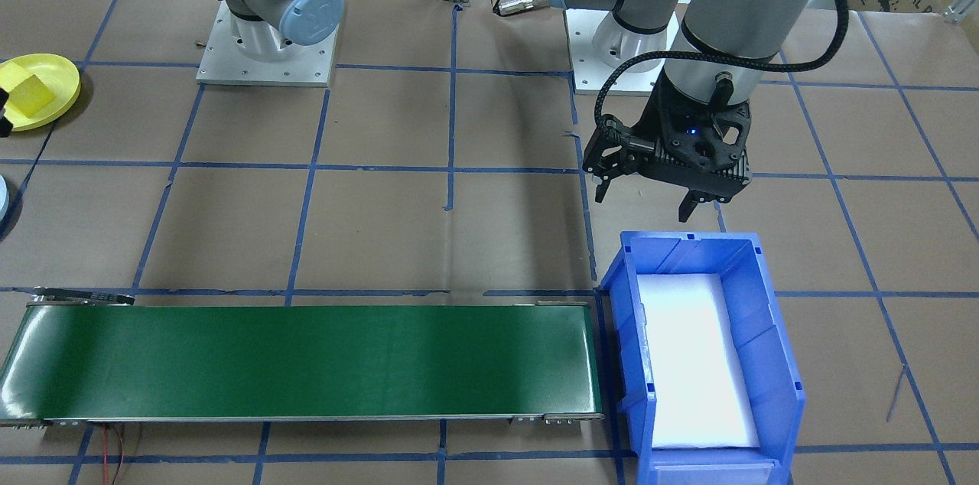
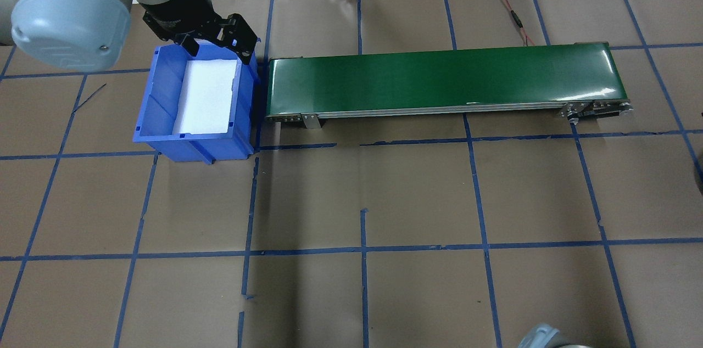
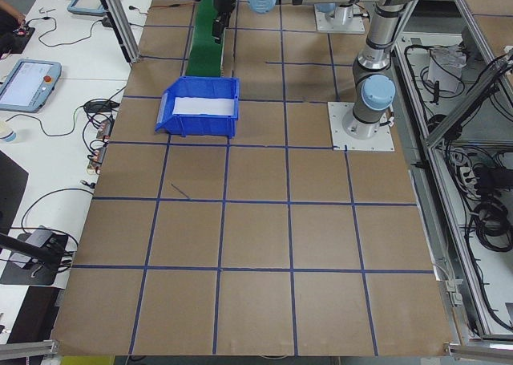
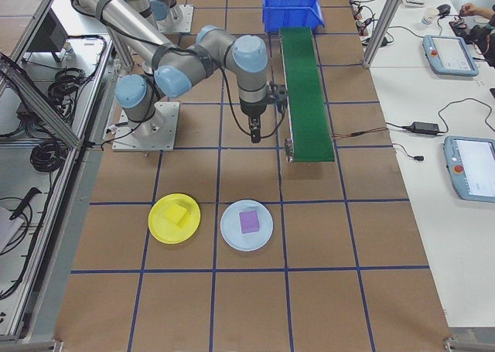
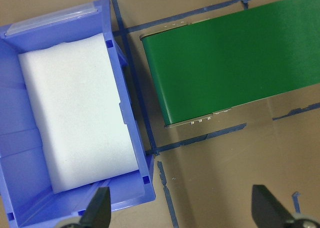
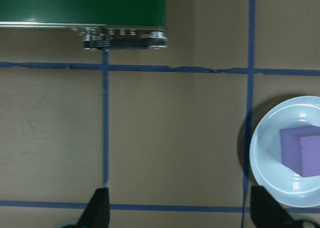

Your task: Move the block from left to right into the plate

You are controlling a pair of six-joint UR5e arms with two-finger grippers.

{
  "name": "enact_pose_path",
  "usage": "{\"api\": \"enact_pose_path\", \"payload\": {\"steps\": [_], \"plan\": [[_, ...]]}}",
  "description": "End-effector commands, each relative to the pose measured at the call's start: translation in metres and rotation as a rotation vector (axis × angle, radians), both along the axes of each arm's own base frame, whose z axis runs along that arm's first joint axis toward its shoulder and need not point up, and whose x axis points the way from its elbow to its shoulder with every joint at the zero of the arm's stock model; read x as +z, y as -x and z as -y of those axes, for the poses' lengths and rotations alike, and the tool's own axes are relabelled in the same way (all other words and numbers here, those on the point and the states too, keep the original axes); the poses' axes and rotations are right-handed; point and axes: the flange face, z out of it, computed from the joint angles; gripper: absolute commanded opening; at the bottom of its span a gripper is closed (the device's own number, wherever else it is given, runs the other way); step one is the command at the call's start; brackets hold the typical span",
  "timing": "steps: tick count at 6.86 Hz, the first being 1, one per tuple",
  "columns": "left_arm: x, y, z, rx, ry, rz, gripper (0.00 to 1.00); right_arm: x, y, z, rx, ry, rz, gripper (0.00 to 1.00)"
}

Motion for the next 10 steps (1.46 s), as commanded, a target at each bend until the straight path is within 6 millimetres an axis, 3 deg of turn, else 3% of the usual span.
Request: {"api": "enact_pose_path", "payload": {"steps": [1,2,4,5,7,10], "plan": [[0.0,0.0,0.0,0.0,0.0,0.0,1.0,0.05,-0.114,0.015,0.0,-0.049,0.03,1.0],[0.0,0.0,0.0,0.0,0.0,0.0,1.0,0.057,-0.16,0.019,0.001,-0.04,0.029,1.0],[0.0,0.0,0.0,0.0,0.0,0.0,1.0,0.08,-0.274,0.009,0.051,-0.009,0.019,1.0],[0.0,0.0,0.0,0.0,0.0,0.0,1.0,0.075,-0.302,0.002,0.095,-0.025,0.021,1.0],[0.0,0.0,0.0,0.0,0.0,0.0,1.0,0.071,-0.308,0.007,0.107,-0.044,0.036,1.0],[0.0,0.0,0.0,0.0,0.0,0.0,1.0,0.099,-0.307,0.039,0.103,-0.097,0.029,1.0]]}}
